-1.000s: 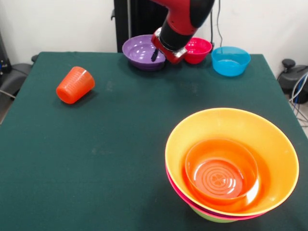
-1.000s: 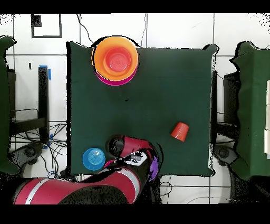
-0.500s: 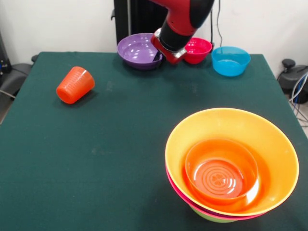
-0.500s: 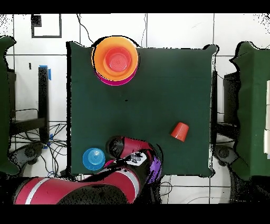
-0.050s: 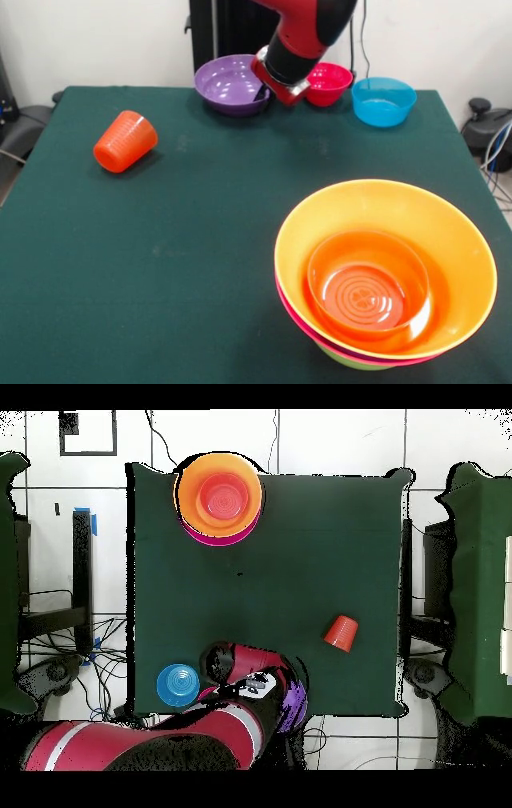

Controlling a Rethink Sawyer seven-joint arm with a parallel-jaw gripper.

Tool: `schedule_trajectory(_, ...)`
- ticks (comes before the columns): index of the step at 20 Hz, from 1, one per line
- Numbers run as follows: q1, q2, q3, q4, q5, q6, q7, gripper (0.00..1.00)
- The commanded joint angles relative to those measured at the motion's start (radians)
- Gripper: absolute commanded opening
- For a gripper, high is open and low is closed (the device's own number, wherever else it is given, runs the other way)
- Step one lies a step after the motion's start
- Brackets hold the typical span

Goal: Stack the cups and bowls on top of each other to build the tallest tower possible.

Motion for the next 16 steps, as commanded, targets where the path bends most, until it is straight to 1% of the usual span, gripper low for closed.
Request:
schedule_trajectory(1, 0.033, 0.021, 0.022, -0.067, -0.064, -0.071, 0.063, 0.00)
schedule_trajectory(5, 0.070, 0.025, -0.065, -0.126, -0.130, -0.039, 0.025, 0.00)
schedule_trajectory(7, 0.076, 0.017, -0.086, -0.147, -0.155, -0.014, 0.011, 0.00)
schedule_trajectory(8, 0.070, 0.008, -0.084, -0.150, -0.162, -0.008, 0.006, 0.00)
schedule_trajectory(10, 0.083, -0.005, -0.099, -0.159, -0.182, 0.016, 0.001, 0.00)
schedule_trajectory(13, 0.083, -0.023, -0.107, -0.179, -0.214, 0.043, -0.021, 0.00)
schedule_trajectory(16, 0.080, -0.043, -0.109, -0.206, -0.246, 0.093, -0.053, 0.00)
